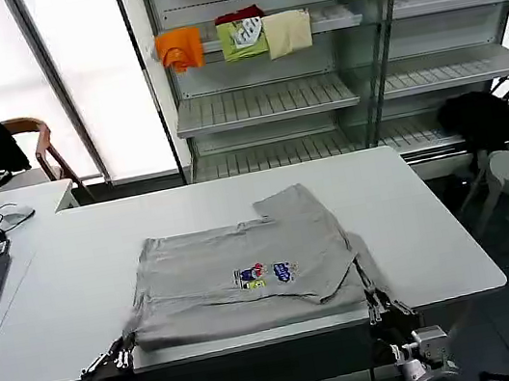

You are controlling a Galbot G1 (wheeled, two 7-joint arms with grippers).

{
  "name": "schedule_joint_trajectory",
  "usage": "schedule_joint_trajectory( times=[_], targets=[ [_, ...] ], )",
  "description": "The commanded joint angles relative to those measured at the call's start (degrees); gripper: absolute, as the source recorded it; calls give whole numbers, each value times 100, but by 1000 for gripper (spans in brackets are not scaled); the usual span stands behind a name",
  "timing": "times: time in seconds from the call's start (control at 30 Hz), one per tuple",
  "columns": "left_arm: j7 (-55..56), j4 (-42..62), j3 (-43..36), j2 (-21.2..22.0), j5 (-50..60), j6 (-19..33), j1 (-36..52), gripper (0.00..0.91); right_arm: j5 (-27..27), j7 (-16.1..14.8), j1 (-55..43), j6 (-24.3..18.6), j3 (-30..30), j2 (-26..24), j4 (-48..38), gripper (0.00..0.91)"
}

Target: Fold and organize the clothes.

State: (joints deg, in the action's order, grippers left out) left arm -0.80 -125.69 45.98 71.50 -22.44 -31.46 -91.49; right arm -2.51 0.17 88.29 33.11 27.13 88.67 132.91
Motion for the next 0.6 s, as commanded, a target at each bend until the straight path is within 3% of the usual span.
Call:
schedule_joint_trajectory(
  times=[0.03,0.13,0.27,0.47,0.5,0.53,0.6],
  targets=[
    [145,28,333,6,327,416,383,907,-45,25,-38,2,-9,51,596,907],
    [-118,158,252,-137,170,476,941,907,-91,-95,-790,18,-13,13,436,907],
    [-860,837,-168,-143,236,199,2149,907,87,-147,-2023,43,-157,-168,-528,907],
    [-1182,2107,-793,-285,287,-93,3579,907,264,-229,-4037,33,-515,-93,-2881,907],
    [-1183,2328,-915,-276,321,-134,3930,907,261,-240,-4507,26,-504,62,-3673,907],
    [-1182,2450,-987,-265,327,-146,4036,907,260,-250,-4559,24,-489,84,-3763,907],
    [-1178,2942,-1173,-189,453,-155,4426,907,200,-295,-5284,11,-342,361,-4968,907]
  ],
)
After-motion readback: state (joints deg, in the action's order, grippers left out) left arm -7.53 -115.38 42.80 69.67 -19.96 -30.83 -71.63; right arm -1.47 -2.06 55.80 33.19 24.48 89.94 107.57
